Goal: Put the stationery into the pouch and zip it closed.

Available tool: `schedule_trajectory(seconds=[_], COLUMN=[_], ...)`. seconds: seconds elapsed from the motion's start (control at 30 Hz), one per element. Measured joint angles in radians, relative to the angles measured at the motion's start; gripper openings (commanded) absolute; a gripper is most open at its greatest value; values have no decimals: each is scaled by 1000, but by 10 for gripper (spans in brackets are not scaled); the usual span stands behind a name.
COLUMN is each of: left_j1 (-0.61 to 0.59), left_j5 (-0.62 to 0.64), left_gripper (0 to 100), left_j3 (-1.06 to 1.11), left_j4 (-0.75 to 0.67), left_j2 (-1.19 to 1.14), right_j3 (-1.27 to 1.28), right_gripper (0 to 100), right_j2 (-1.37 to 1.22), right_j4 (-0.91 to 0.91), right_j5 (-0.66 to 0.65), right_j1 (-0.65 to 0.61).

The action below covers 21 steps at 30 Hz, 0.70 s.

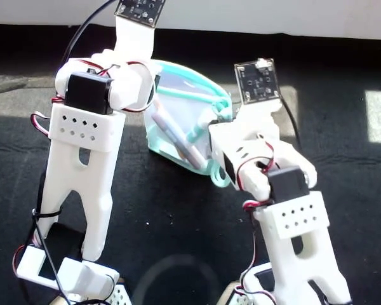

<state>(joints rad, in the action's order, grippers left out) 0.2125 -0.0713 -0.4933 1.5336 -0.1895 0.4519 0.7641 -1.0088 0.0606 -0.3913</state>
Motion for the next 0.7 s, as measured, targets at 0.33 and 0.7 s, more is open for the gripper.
schedule_trajectory(seconds=[0.33,0.7], left_j1=[0,2], left_j5=[0,0], left_gripper=[9,12], left_j3=[0,-43], left_j4=[0,6], left_j2=[0,-3], right_j3=[-5,-6], right_gripper=[7,7], right_j2=[103,104], right_j4=[3,3], right_j5=[-149,-219], right_j1=[11,12])
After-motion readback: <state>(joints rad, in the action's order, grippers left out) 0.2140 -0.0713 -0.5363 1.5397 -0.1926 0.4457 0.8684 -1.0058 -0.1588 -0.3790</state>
